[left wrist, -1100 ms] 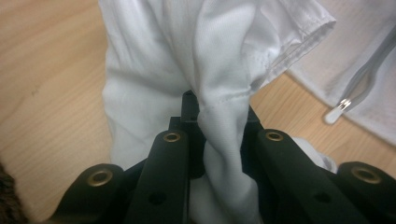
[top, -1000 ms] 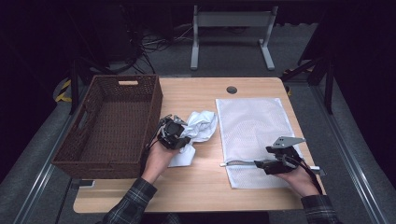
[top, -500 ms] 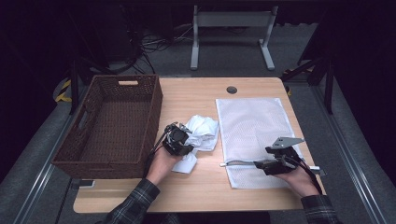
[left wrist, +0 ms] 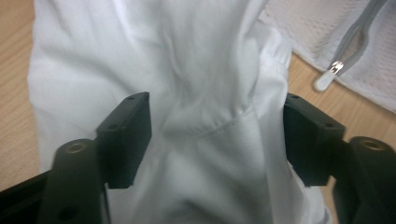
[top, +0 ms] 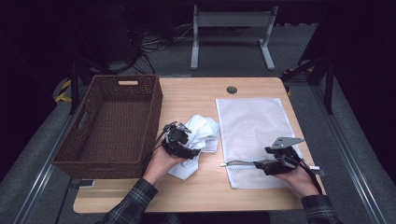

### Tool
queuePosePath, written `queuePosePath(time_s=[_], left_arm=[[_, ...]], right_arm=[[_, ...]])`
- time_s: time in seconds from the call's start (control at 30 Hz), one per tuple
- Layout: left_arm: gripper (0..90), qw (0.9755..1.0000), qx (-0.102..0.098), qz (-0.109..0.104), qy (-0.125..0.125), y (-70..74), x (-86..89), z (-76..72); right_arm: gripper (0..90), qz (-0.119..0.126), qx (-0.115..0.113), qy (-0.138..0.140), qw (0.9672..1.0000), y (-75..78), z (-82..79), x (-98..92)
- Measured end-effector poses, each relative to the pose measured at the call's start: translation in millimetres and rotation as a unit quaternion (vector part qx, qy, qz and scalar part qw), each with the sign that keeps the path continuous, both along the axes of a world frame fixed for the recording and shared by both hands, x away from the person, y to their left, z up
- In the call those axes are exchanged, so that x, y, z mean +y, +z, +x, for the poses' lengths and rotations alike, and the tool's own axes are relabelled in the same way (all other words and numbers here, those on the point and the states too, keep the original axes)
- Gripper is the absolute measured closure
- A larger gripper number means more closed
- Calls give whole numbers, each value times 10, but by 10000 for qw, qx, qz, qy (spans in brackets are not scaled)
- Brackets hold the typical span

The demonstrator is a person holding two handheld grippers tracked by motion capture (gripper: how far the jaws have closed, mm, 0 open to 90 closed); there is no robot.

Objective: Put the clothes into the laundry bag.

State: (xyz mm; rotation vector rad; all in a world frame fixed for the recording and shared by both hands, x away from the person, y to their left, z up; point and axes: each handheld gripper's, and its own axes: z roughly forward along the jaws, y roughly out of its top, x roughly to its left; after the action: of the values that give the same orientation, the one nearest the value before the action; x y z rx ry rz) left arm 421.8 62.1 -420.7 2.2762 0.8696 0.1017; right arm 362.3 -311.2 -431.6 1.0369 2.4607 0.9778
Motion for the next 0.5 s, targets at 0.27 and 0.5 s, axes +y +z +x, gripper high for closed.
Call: queuePosePath(time_s=[0.27, 0.5], left_arm=[[366, 9990, -94, -366, -224, 196, 49, -69], [698, 9978, -123, -391, -515, 206, -153, -180]], right_arm=[[226, 68, 9, -76, 9999, 26, -4, -34], [379, 109, 63, -384, 9992, 41, 5, -192]])
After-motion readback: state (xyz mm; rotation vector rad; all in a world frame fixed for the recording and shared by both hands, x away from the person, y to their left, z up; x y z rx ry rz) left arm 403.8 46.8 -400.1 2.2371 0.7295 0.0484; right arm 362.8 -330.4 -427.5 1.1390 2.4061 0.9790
